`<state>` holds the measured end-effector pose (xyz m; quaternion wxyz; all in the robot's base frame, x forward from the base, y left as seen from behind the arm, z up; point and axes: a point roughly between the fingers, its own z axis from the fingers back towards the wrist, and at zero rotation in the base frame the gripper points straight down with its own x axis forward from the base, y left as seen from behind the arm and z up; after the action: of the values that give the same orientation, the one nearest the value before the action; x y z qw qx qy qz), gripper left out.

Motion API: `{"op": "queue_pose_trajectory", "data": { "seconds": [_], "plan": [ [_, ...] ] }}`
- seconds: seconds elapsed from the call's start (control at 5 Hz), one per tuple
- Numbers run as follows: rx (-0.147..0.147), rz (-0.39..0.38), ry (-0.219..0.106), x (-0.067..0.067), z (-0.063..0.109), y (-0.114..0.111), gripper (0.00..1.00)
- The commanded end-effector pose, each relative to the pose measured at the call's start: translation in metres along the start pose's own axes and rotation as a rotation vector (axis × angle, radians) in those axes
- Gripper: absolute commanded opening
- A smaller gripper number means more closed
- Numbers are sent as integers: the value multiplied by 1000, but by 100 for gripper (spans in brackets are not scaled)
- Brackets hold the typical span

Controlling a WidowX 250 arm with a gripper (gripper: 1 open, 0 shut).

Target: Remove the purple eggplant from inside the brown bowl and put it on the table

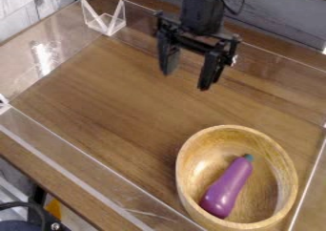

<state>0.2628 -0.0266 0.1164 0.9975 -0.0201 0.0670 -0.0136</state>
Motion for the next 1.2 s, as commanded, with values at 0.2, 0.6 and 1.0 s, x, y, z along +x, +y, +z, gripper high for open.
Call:
{"op": "queue_pose_trajectory", "data": {
  "seconds": [0.2,0.6,1.0],
  "plan": [
    [-24,96,-54,-5,-2,-9,100],
    [-28,60,-82,-25,-3,-49,100],
    [-34,59,-79,-39,-5,-60,100]
  ]
}}
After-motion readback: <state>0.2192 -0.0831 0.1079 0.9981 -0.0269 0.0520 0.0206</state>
